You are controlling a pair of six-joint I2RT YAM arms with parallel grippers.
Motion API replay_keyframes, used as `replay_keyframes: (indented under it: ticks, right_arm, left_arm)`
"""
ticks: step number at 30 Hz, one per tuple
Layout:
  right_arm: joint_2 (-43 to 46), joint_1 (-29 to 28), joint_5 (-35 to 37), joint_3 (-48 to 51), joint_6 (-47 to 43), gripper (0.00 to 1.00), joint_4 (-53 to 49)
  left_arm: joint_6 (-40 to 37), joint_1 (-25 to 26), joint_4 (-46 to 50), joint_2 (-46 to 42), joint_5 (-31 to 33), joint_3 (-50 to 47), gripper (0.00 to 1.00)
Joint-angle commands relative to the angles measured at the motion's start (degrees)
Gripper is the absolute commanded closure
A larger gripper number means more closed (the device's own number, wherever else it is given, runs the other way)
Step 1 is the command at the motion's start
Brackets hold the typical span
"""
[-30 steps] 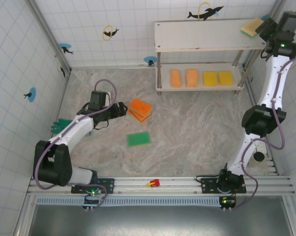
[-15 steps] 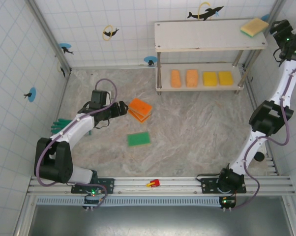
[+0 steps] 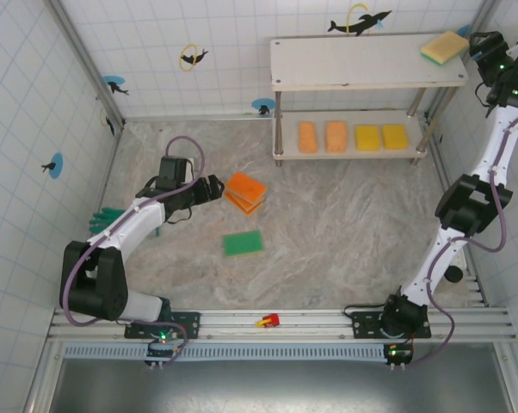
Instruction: Place and organize the cleaning sponges onto the shelf
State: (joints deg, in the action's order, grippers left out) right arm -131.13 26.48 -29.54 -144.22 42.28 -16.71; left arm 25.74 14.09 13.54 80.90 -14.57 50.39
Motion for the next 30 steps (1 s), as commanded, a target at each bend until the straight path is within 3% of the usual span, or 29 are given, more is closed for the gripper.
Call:
replay_keyframes:
  ticks: [1, 30]
  right_arm:
    - [-2.4, 0.0, -2.6, -2.2, 1.8, 0.14, 3.9]
    - [-5.5, -2.4, -5.3, -3.2, 6.1, 0.2, 12.5]
  left_arm:
    - [0.7, -0.5, -0.6, 0.7, 0.1, 1.5, 0.03]
    - [0.7, -0.5, -1.2, 2.0, 0.0, 1.9, 0.03]
